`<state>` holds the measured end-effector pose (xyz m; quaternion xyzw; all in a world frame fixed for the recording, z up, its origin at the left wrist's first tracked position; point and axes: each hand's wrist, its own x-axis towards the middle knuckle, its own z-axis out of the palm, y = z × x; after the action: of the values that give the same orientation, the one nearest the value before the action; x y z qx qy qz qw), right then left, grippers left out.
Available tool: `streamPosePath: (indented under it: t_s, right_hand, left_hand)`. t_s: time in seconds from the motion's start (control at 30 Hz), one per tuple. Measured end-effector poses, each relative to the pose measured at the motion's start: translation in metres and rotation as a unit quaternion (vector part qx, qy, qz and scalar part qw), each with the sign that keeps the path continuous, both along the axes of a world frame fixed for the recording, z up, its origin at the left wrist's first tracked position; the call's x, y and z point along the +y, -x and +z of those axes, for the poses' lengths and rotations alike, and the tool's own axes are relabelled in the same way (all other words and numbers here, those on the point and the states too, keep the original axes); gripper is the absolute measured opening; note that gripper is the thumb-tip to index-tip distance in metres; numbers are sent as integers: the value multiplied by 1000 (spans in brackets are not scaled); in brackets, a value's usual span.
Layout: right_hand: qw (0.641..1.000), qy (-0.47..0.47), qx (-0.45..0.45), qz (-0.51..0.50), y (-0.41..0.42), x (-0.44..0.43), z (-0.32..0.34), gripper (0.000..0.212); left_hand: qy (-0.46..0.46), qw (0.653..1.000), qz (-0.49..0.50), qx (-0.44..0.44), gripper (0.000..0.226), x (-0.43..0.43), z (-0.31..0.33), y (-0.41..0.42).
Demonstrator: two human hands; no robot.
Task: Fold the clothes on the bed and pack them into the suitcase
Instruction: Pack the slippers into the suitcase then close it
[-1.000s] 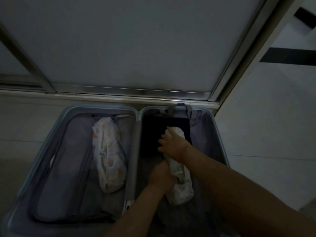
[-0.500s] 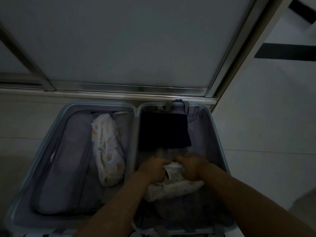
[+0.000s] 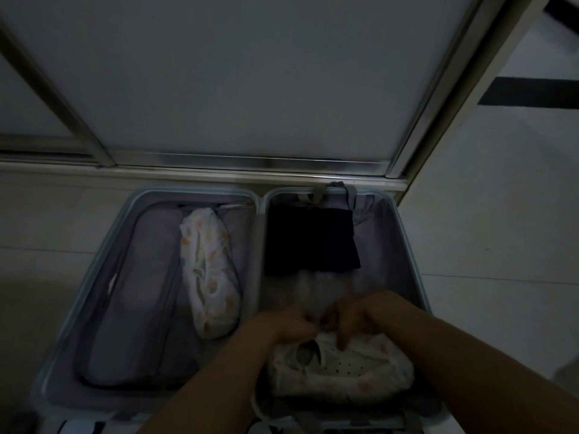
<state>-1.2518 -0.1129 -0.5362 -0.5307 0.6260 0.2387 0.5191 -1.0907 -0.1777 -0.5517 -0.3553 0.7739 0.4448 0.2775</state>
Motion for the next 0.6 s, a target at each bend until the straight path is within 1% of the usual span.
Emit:
streamPosePath:
  t_s: [0.07,0.1,0.13,0.17,0.23,0.3,0.33,0.37,0.4,0.43,0.47,0.5,0.53,0.57,0.6]
  right_hand:
    - [991,82,-32,-97,-9,-20,7,49]
    - [985,120,-43,-115,-14,-33,11,41]
    - [981,157,-44,-109,-19,-48,12,37]
    - [974,194,-40,-105,-27,-63,16,36]
    - [955,277,-36,-99,-46,-89,25,38]
    - [939,329,-38,-89,-69,-110,32,41]
    - [934,347,-33,-83,-81,-118,35,43]
    - [928,364,-21,-81,-92,-126,37,42]
    - [918,388,-4,-79,-102,-132,37,39]
    - [908,412,11,-71,-113,-138,38,36]
    - [907,417,12,-61,-122,-144,36,37]
    - [910,412,0,-42,-132,-149,35,39]
    - [919,393,-16,-30,-140,-154,30,44]
    - [925,376,-42,-26,-148,-158,25,51]
    - [931,359,-62,-29,-154,-161,21,59]
  left_hand:
    - [70,990,71,104,44,-15,12,-6]
    - [107,974,124,158,32,-24,22,-10]
    - [140,953,176,204,24,-34,32,-14]
    - [174,929,223,238,21,-45,37,-20]
    - [258,878,293,277,17,-64,47,-35]
    - [351,824,333,295,14,-81,45,-54]
    - [383,813,340,278,16,-87,45,-64]
    - [395,814,346,246,23,-96,37,-76]
    - [374,832,364,188,33,-101,33,-87]
    - [340,846,386,144,46,-106,27,-97]
    - [300,859,400,112,55,-108,23,-106]
    - [270,871,399,100,55,-110,18,-112]
    - [242,882,392,97,49,-108,17,-115]
    - [223,889,387,102,41,-108,14,-118]
    - [200,890,396,103,40,-108,14,-120]
